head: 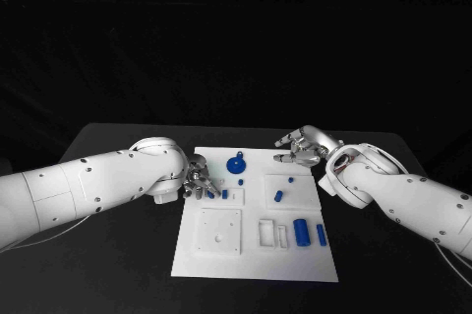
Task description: Assemble the parts on the task board
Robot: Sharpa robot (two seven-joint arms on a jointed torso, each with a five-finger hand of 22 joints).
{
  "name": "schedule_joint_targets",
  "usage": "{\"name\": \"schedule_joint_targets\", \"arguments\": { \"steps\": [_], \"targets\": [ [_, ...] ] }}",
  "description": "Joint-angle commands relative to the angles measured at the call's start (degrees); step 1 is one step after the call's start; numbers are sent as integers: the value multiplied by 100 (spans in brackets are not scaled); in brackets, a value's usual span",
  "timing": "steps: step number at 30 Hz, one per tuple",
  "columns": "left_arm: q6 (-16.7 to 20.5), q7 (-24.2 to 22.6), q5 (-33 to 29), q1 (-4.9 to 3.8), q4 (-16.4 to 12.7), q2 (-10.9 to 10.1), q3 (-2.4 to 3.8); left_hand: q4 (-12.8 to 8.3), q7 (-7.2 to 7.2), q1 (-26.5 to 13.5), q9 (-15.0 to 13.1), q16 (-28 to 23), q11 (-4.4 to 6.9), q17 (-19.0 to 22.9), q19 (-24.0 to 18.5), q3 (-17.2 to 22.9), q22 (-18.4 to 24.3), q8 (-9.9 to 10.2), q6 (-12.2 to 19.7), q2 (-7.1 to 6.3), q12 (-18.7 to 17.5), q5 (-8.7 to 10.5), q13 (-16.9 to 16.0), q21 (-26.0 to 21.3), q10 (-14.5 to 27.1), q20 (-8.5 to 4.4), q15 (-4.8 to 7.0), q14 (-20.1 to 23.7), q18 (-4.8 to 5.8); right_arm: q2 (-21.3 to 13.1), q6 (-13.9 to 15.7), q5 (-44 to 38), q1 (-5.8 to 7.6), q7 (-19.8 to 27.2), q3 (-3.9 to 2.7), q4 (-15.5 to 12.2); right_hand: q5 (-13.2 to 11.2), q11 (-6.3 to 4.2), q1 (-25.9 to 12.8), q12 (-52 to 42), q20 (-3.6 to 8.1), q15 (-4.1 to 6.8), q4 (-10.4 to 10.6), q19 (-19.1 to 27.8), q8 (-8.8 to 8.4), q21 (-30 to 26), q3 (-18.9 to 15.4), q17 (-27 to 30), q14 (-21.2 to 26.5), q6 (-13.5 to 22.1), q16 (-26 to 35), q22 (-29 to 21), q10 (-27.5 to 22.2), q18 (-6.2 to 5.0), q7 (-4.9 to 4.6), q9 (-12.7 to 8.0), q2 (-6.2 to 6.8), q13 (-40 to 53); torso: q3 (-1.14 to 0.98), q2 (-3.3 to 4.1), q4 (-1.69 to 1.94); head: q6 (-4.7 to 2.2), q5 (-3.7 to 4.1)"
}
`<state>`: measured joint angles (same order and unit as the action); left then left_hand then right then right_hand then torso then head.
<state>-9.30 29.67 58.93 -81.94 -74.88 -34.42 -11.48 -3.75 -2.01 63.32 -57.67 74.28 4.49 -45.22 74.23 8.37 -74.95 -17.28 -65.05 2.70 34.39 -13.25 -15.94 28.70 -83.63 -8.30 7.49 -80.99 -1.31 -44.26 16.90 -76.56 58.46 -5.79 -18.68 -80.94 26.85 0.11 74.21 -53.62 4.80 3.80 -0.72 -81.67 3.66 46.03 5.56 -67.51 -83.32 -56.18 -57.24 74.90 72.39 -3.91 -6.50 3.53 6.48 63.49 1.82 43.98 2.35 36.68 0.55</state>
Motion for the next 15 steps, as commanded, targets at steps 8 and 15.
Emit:
{"name": "schedule_joint_targets", "arguments": {
  "steps": [8, 15],
  "targets": [
    [-285, 273, 81, 162, 17, 8, -119, -31, 19, 120, 0, -32, 17, -1, 25, 23, -99, 34, 40, -11, 38, 23, 10, 13, -317, 0, 0, -35, -4, 3, -54, -14, -8, 46, -2, -5, 18, -5, -48, 24, 0, -2, 10, -26, -18, -32, -6, 5, 9, 0, 30, 563, -41, -21, -10, -3, 15, -2, 3, 1, -1, -2, 5],
    [-291, 281, 94, 162, 27, -5, -119, -24, 18, 88, -1, -30, 15, -5, 28, 4, -101, 33, 33, -26, 40, 21, 11, 13, -317, 4, -3, -36, -8, -1, -56, -14, -12, 45, -2, -2, 18, -5, -48, 24, 0, -2, 10, -26, -18, -32, -6, 5, 9, 0, 30, 563, -41, -21, -10, -3, 15, -2, 5, -1, 0, 4, 10]
  ]
}}
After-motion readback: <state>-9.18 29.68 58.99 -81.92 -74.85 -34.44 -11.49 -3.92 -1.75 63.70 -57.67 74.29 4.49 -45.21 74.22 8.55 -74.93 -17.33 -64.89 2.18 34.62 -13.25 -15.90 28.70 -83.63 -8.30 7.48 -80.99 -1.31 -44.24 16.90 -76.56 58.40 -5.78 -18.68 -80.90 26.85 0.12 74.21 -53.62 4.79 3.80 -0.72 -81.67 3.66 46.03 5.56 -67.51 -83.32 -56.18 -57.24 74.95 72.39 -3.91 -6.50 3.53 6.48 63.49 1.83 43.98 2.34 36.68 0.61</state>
